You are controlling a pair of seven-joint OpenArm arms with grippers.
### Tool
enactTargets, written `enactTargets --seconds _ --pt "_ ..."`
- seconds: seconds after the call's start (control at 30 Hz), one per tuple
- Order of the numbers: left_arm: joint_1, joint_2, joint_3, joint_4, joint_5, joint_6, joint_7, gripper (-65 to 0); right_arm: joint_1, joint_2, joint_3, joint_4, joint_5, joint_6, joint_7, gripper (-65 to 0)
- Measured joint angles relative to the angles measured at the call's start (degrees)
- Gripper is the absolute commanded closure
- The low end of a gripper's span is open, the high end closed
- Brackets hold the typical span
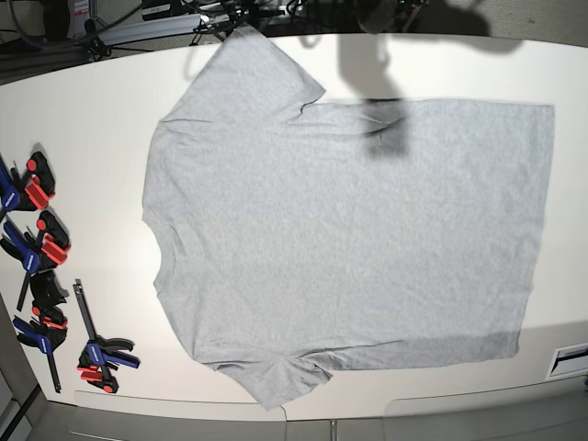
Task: Fold the T-shirt properly
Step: 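Move both grippers down toward the shirt's shoulder corners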
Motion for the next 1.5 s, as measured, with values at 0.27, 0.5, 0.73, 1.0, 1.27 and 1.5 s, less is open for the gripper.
enactTargets --seconds 0.27,0.5,0.73,1.0,1.27,1.5 --pt "7.72 -3.91 0.0 8.15 -3.8 -0.26 0.07 0.0 -4.48 2.25 0.0 1.25 0.02 0.11 1.49 0.0" --pt "20.2 -8.66 0.09 21.42 -4.15 -0.33 1.29 0.0 -14.36 5.05 0.09 12.35 0.04 0.22 4.2 0.0" --pt "33.83 -11.8 -4.11 44.15 -11.23 -0.35 6.88 0.0 -28.92 6.58 0.35 32.76 10.73 1.33 4.98 0.0" --pt "45.09 -12.17 -18.4 68.02 -19.32 -4.59 17.0 0.0 -47.21 6.16 8.11 60.83 18.75 7.58 4.26 0.0" --pt "50.1 -11.72 -29.09 82.86 -40.3 -30.62 34.47 0.0 -56.59 6.62 24.09 81.26 34.25 19.8 1.95 0.0" --pt "50.34 -11.82 -36.89 86.29 -55.8 -33.0 41.46 0.0 -57.02 3.67 36.72 86.99 65.48 31.32 -8.59 0.0"
